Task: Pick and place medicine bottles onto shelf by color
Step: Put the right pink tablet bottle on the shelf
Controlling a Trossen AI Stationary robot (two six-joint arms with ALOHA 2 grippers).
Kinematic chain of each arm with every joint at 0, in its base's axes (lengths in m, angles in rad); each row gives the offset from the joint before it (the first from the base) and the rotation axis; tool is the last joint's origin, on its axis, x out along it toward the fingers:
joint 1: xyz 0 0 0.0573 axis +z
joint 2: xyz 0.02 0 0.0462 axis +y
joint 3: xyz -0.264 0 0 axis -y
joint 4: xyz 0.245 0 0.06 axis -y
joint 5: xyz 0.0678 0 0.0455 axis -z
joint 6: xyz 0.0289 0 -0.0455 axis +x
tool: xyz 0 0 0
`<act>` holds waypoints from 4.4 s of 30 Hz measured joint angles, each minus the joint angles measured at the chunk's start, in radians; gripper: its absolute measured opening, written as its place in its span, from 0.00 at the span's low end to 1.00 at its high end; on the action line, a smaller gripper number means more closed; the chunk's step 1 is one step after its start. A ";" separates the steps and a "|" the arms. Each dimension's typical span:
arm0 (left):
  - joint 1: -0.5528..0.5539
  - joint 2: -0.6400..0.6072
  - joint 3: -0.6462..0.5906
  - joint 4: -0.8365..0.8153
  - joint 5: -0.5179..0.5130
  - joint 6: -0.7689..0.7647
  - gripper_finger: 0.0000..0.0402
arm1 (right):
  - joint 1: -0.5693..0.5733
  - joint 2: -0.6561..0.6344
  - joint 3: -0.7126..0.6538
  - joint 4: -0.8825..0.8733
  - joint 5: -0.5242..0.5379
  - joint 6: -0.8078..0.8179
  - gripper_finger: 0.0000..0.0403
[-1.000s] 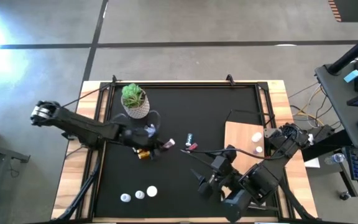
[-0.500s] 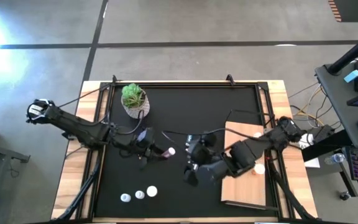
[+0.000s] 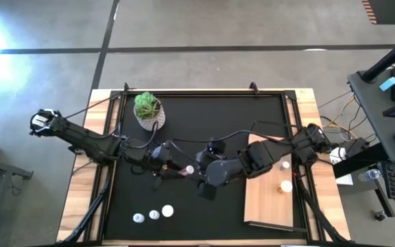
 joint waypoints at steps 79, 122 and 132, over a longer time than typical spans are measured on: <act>-0.004 0.024 -0.002 0.094 0.011 0.003 0.48 | -0.012 0.015 0.056 -0.156 -0.057 0.197 0.26; -0.004 0.165 -0.019 0.381 0.011 -0.082 0.52 | 0.644 -0.206 -0.430 -0.573 -0.333 1.862 0.26; 0.003 0.170 -0.019 0.391 0.010 -0.102 0.52 | 0.660 -0.266 -0.635 -0.493 -0.376 1.987 0.26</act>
